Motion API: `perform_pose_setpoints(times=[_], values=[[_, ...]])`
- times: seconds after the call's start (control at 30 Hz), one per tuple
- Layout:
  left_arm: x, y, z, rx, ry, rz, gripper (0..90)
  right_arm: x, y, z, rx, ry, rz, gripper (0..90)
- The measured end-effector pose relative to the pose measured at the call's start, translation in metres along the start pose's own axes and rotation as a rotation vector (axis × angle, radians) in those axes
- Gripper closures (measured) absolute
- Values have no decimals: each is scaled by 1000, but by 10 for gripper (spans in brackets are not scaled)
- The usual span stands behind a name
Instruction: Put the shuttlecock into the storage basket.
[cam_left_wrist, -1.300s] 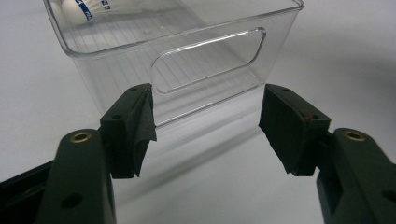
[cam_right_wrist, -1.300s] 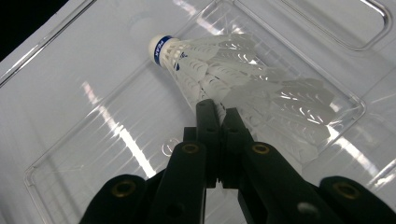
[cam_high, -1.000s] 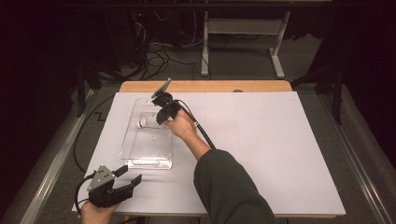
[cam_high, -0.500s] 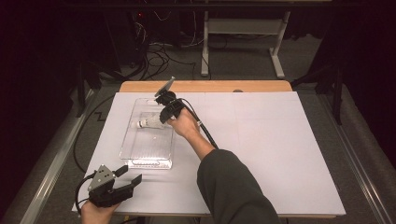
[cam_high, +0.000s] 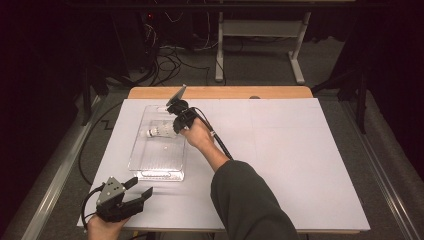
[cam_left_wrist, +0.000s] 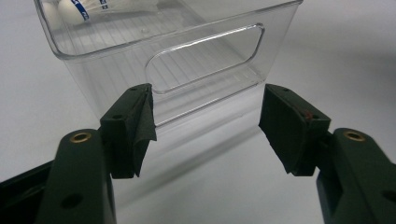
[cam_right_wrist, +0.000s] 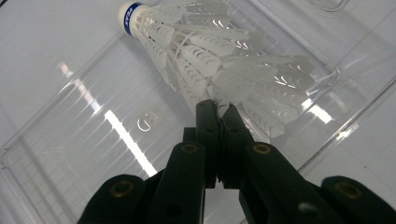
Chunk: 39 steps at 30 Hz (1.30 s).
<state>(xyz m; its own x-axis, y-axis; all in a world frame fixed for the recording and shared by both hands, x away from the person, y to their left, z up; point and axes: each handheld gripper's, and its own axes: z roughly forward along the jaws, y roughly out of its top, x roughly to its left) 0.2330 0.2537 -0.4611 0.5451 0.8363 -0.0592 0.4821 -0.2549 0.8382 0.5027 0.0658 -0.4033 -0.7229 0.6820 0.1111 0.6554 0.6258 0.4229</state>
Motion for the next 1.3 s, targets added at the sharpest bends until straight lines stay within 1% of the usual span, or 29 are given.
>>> perform_pose_setpoints(times=[0.07,0.13,0.17,0.2,0.23,0.3,0.33,0.37,0.4,0.47,0.5,0.53,0.63,0.67,0.7,0.73,0.9,0.97,1.03,1.1,1.13,1.3], values=[[0,0,0,-1,0,0,365,1,0,0,-2,2,9,866],[0,0,0,-3,1,0,364,0,0,-2,-8,5,3,825],[0,0,0,-5,1,-3,364,1,0,-4,-10,-3,5,809],[0,0,0,-5,1,-4,364,0,0,-5,-16,-11,-10,787],[0,0,0,-2,0,-4,366,0,0,-6,-11,-13,-1,768],[0,0,0,1,-1,-3,366,-1,-1,-9,-16,-19,5,758],[0,0,0,0,0,-3,366,-2,-1,-11,-22,-20,-1,757],[0,0,0,-1,0,-4,367,-2,-1,-12,-27,-18,7,751],[0,0,0,-2,0,-4,367,-2,-1,-14,-34,-18,2,749],[0,0,0,-1,2,-5,366,-1,-1,-17,-32,-19,14,750],[0,0,0,0,1,-3,366,-1,-1,-17,-35,-21,11,756],[0,0,0,0,0,-4,366,-2,-2,-18,-36,-26,0,774],[0,0,0,1,0,-3,366,-2,-2,-18,-34,-33,0,821],[0,0,0,1,0,-3,366,-3,-3,-17,-40,-42,-10,841],[0,0,0,1,0,-3,366,-3,-3,-16,-43,-47,-9,855],[0,0,0,0,0,-3,366,-2,-3,-15,-38,-43,-8,862],[0,0,0,2,0,-2,366,-2,-4,-11,-32,-33,-3,851],[0,0,0,1,0,-2,365,-1,-5,-12,-32,-29,1,833],[0,0,0,0,1,-4,365,-2,-5,-14,-43,-27,-13,812],[0,0,0,-1,2,-3,364,-2,-6,-16,-50,-29,-15,804],[0,0,0,0,1,-3,364,0,-6,-17,-48,-29,-3,802],[0,0,0,-6,1,-7,364,0,-8,-20,-61,-26,-5,788]])
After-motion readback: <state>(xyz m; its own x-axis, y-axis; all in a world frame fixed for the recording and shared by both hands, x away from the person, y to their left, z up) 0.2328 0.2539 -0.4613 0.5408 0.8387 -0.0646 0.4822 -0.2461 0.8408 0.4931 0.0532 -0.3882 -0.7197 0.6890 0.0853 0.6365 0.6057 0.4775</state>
